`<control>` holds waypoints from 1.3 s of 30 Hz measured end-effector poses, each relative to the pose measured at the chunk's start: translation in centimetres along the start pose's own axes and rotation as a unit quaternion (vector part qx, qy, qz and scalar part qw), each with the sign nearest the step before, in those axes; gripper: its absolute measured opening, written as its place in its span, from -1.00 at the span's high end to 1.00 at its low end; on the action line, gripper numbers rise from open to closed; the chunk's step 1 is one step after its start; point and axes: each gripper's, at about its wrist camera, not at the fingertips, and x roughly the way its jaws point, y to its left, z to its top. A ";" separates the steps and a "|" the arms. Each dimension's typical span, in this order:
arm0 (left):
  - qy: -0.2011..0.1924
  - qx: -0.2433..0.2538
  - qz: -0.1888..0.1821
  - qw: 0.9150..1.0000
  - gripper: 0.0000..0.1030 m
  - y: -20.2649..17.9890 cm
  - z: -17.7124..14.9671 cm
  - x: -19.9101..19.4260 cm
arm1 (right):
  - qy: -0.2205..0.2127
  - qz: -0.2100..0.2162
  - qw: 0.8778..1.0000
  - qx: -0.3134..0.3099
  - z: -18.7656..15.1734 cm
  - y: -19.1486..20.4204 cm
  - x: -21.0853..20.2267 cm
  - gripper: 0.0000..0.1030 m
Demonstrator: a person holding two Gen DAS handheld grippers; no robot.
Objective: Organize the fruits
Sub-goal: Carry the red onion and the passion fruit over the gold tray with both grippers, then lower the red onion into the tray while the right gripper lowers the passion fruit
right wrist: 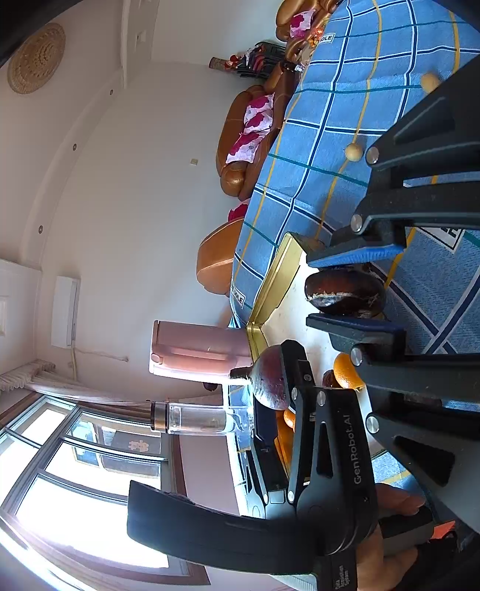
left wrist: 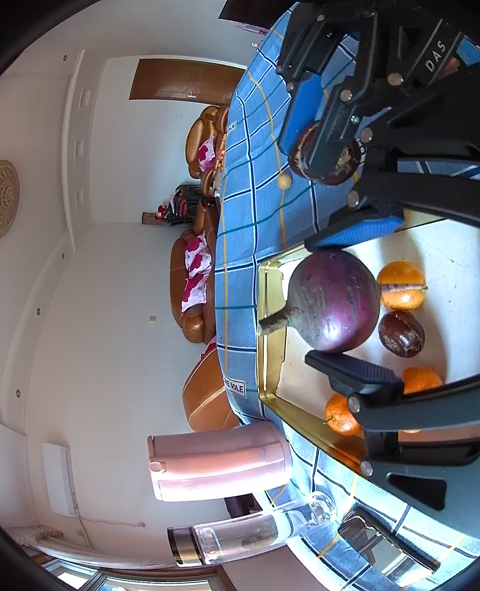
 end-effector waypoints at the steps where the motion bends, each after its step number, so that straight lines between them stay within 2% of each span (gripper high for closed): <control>1: 0.000 -0.001 0.001 1.000 -0.09 0.2 0.0 0.0 | 0.000 0.001 1.000 -0.001 0.0 0.1 0.0 0.47; 39: 0.007 -0.016 0.044 0.999 -0.09 4.6 -0.5 -0.9 | 0.006 0.036 0.999 -0.029 0.9 3.3 1.9 0.47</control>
